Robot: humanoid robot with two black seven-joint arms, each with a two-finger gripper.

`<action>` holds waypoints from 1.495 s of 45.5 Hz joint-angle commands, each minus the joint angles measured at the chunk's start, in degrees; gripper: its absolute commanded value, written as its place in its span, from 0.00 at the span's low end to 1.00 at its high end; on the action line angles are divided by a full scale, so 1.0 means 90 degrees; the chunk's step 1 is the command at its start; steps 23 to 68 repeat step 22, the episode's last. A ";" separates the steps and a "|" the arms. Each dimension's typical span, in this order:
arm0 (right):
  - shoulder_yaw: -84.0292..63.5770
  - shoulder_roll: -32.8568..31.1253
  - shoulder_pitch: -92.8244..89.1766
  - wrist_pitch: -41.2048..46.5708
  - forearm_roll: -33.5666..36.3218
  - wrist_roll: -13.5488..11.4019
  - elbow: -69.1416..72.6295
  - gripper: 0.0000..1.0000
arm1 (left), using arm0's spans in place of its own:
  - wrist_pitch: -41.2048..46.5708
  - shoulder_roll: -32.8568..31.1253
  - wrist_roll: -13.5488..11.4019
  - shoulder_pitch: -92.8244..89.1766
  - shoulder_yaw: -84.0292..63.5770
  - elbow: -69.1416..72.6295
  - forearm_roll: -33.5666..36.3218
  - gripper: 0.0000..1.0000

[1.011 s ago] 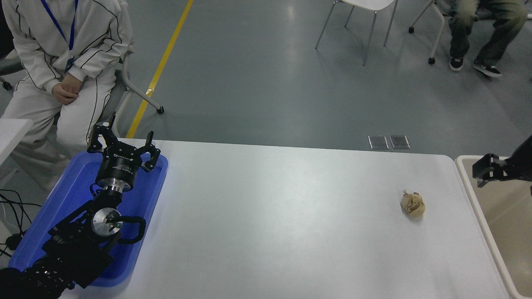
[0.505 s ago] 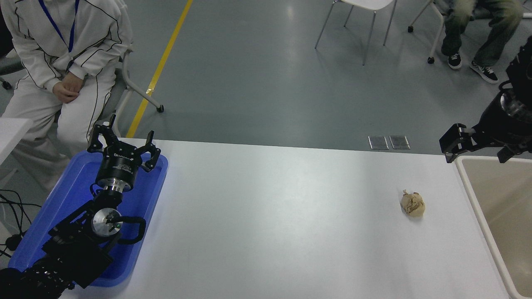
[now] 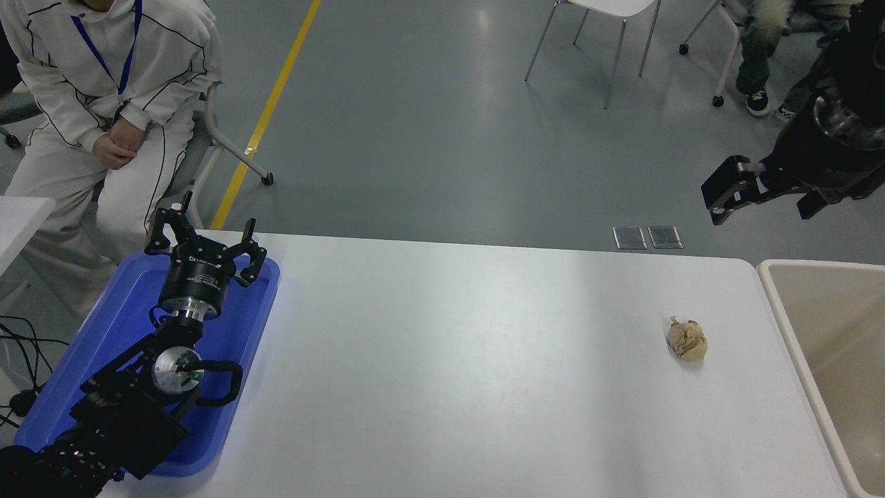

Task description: Pick up foil plate and place in dustbin

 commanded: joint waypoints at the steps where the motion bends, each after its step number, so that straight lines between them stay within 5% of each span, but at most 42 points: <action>1: -0.0005 0.0280 0.0105 0.0006 0.0001 -0.0001 -0.0022 1.00 | 0.0000 0.0000 0.0000 0.0009 0.0000 -0.0001 -0.0001 1.00; 68: -0.0376 0.0504 0.0388 0.0006 0.0225 0.0038 -0.0051 1.00 | 0.0000 0.0000 0.0000 0.0000 0.0000 0.0008 -0.0001 1.00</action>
